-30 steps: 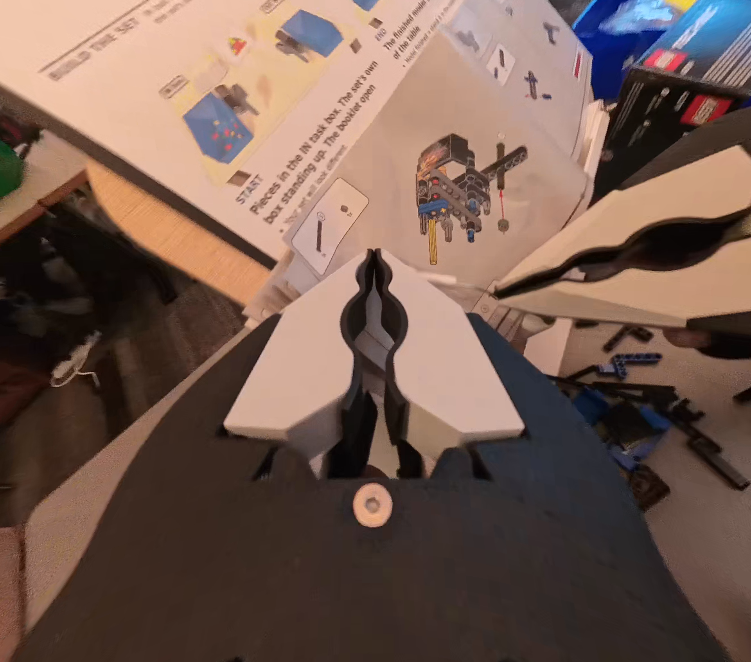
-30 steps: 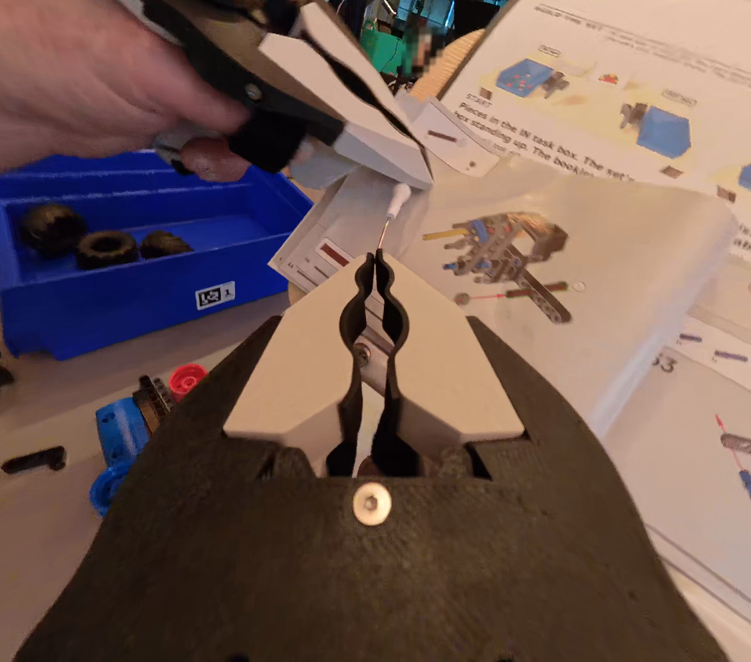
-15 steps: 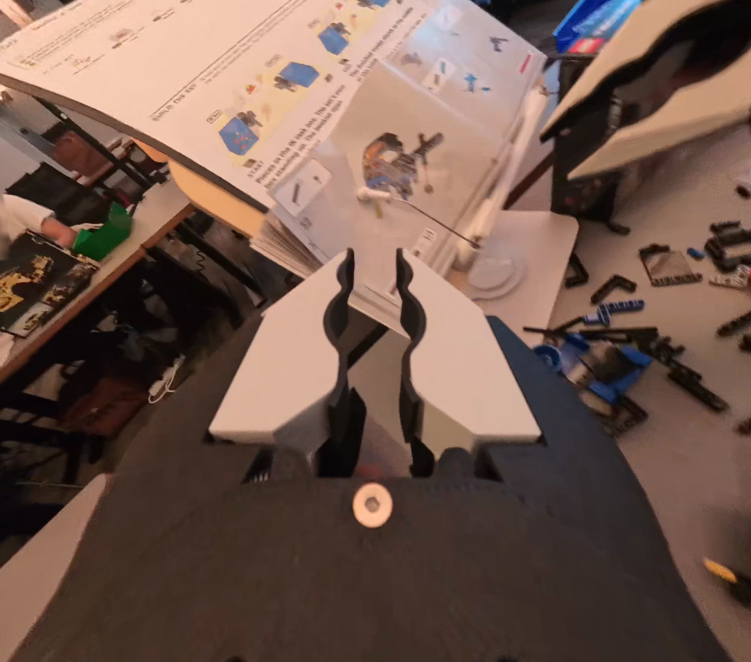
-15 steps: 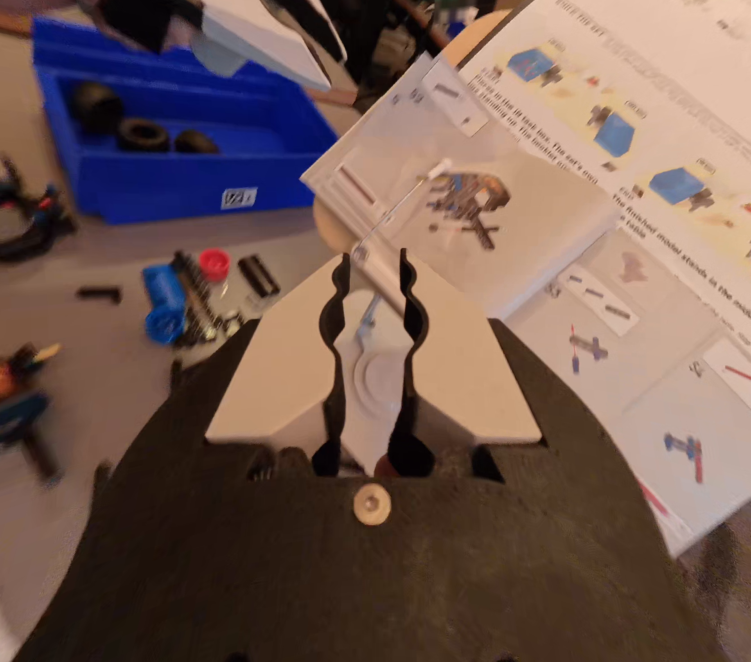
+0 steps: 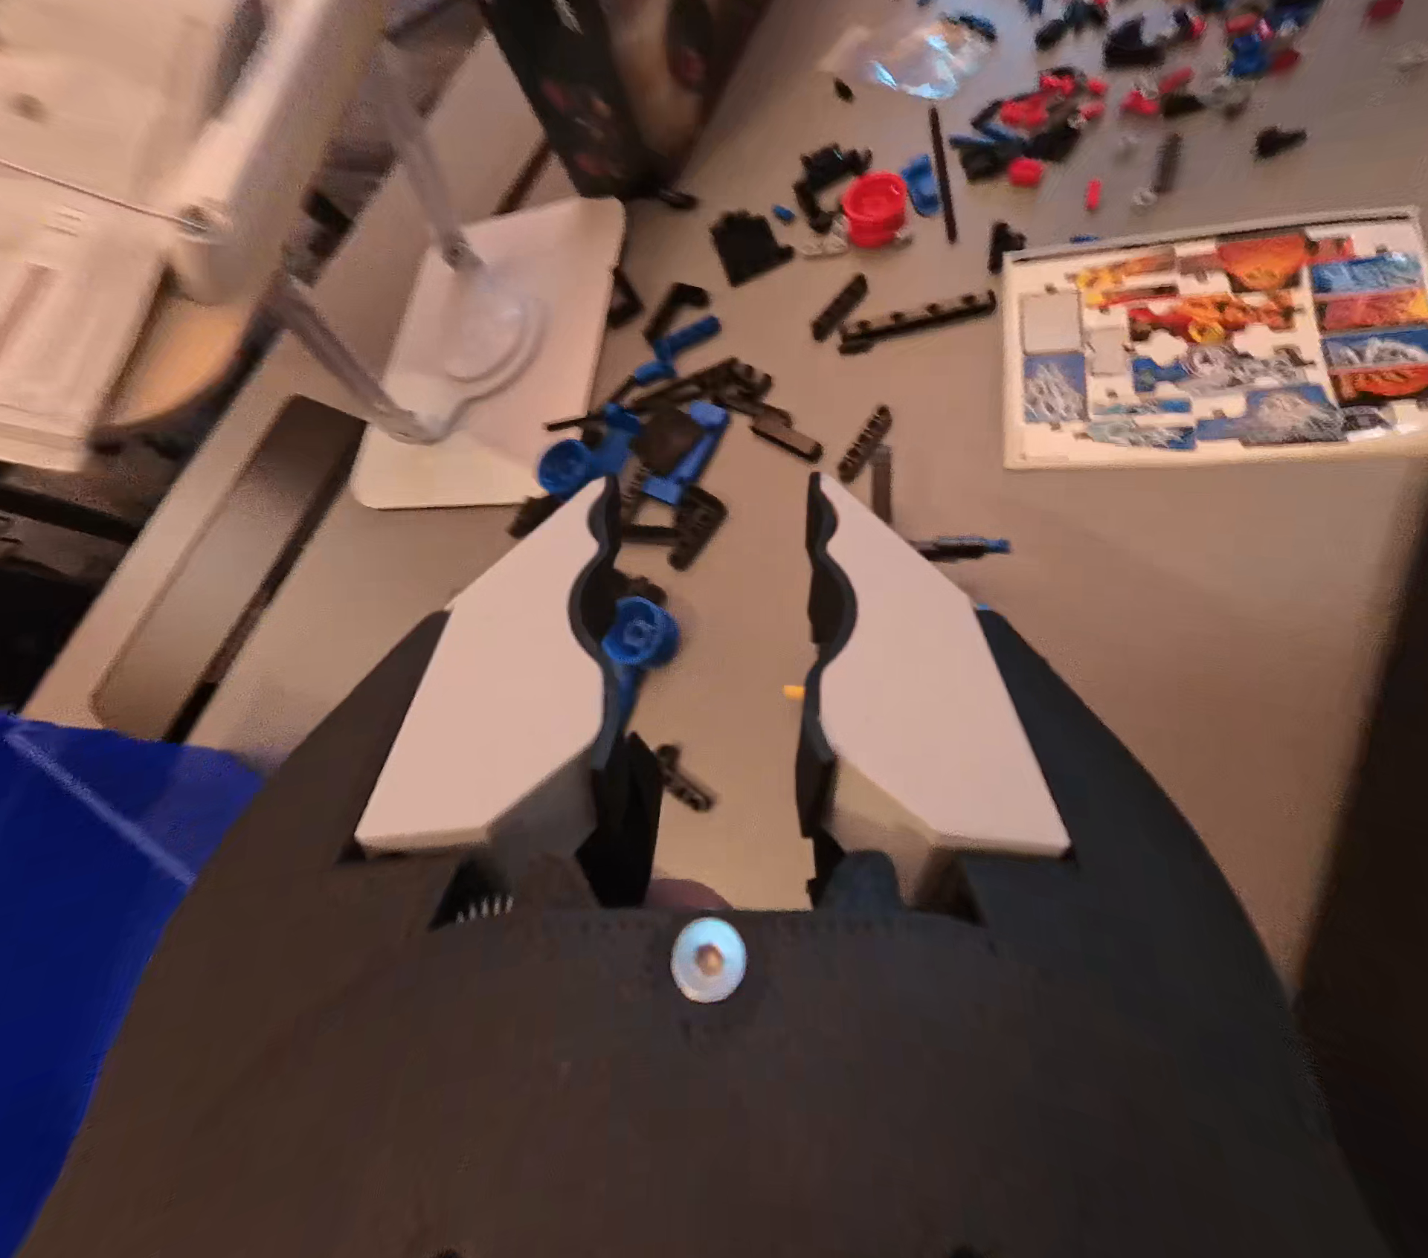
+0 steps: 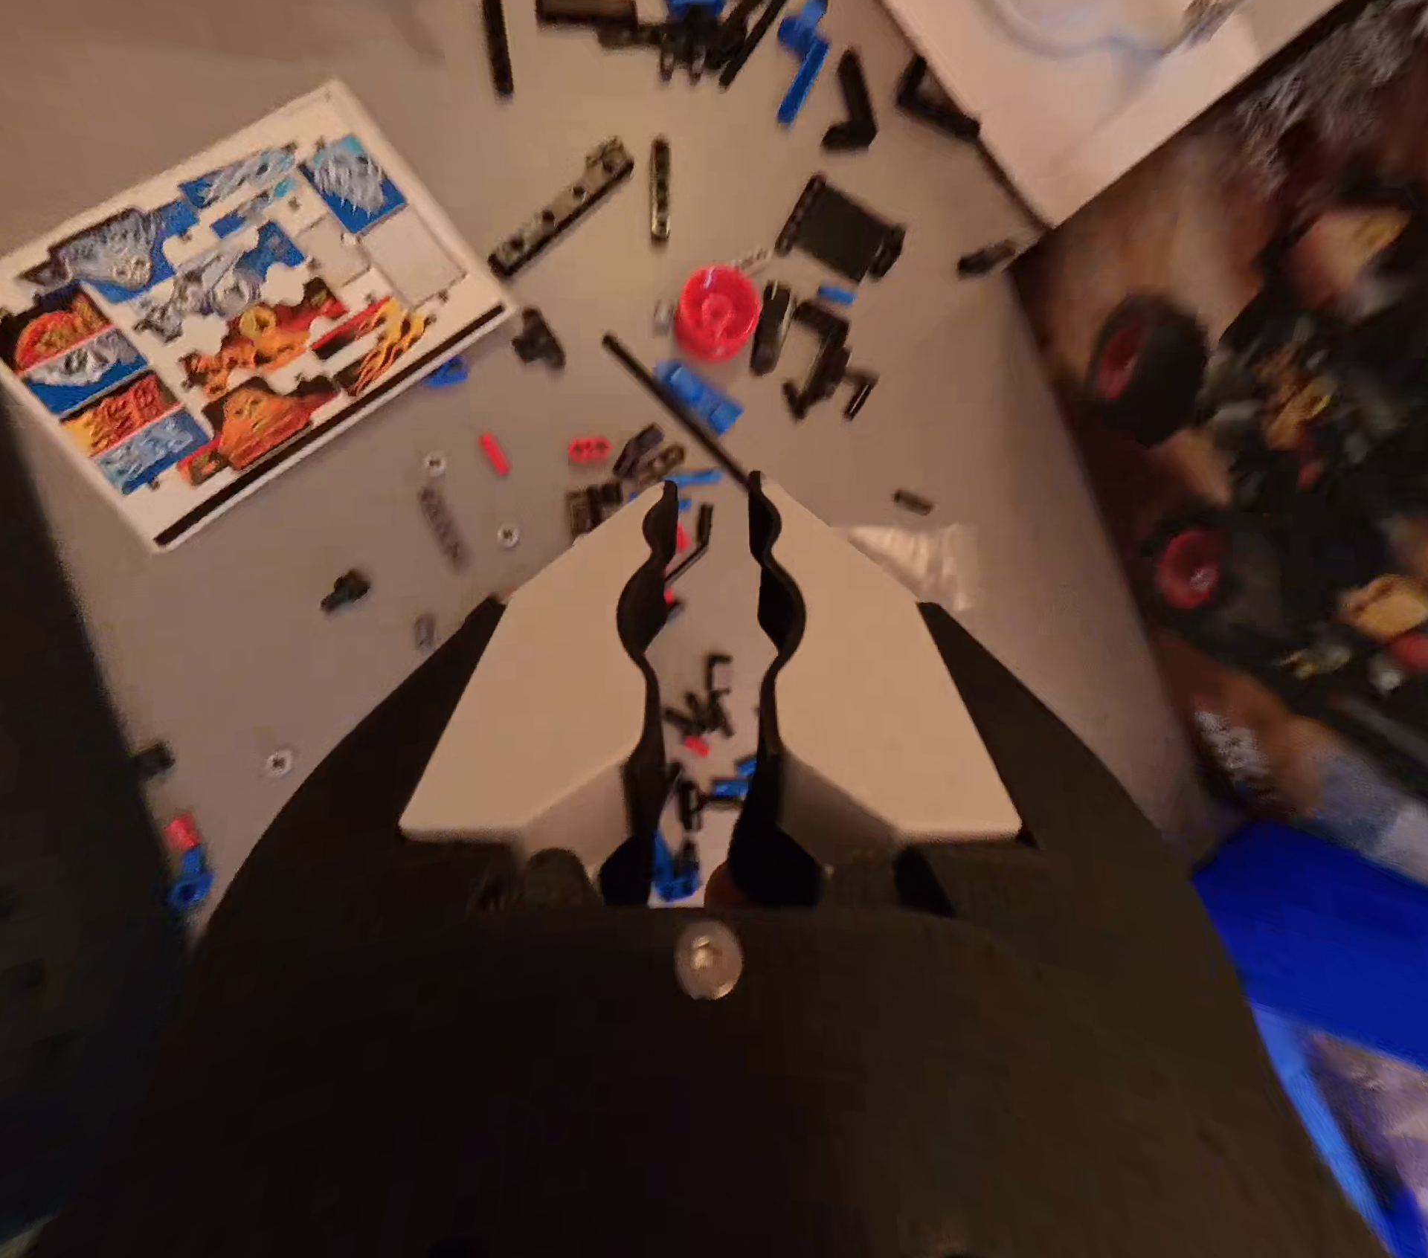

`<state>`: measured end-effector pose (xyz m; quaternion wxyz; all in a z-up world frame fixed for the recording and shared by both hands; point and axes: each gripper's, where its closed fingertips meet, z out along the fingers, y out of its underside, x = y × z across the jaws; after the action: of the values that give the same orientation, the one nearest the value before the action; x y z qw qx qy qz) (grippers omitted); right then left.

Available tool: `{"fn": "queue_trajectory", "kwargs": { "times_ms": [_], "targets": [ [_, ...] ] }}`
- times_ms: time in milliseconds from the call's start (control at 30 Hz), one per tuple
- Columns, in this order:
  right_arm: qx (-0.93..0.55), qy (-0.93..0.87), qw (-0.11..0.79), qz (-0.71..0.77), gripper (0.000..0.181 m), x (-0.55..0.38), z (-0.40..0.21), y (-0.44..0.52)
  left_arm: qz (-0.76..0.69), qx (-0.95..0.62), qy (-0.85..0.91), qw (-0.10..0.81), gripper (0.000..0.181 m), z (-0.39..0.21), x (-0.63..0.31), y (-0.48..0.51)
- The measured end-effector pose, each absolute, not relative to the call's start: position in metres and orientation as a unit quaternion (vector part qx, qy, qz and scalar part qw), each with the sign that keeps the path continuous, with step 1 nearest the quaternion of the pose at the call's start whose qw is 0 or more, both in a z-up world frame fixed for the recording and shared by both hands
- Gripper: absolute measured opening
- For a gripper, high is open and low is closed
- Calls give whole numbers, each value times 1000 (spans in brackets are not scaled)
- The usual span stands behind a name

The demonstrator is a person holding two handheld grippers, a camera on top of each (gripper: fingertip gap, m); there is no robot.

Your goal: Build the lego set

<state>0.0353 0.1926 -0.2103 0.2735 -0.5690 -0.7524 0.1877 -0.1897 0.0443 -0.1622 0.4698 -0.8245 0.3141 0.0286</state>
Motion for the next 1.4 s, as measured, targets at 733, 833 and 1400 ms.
{"fn": "queue_trajectory", "kwargs": {
  "times_ms": [733, 833, 1400],
  "targets": [
    [-614, -695, 322, 189, 21, 103, -231, 192, 35, -849, 383, 363, 52, -249, -155, 14],
    [-635, -676, 331, 175, 23, 123, -226, 203, 47, -834, 421, 352, 52, -250, -155, 8],
    [-648, -709, 247, 131, 21, 189, -260, 191, 71, -821, 464, 324, 45, -244, -167, -12]
  ]
}}
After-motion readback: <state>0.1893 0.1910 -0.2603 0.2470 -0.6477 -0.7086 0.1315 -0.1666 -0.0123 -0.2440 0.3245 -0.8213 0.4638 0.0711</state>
